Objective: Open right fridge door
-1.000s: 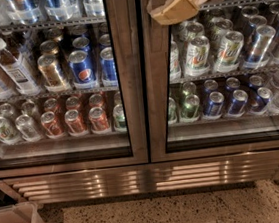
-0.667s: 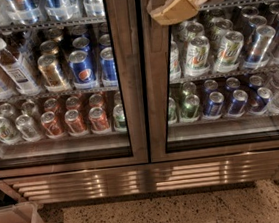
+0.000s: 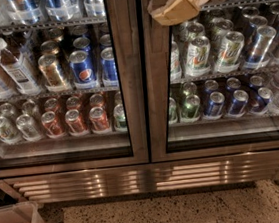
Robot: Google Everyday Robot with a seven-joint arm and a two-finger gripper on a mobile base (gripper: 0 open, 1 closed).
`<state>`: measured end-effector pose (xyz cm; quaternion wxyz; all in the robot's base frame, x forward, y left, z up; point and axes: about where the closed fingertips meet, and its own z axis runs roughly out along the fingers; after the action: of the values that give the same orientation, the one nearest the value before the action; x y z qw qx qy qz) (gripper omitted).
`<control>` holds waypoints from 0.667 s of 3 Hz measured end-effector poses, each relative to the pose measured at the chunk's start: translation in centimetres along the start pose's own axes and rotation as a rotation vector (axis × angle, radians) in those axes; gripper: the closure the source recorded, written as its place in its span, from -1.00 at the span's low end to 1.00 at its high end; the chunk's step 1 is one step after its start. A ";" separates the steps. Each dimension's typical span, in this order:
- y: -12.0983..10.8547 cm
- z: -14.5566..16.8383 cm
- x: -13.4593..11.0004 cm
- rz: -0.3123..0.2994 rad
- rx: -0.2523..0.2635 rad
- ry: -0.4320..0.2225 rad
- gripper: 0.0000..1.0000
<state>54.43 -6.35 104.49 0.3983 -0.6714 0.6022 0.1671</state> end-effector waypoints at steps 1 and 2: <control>0.0 0.0 0.0 0.000 0.002 0.000 1.00; 0.1 0.0 0.1 0.002 0.007 0.002 1.00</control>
Offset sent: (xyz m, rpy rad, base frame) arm -0.2620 -0.0547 -0.0257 0.0071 -0.0589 -0.1618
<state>54.36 -6.44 104.40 0.3999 -0.6696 0.6037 0.1650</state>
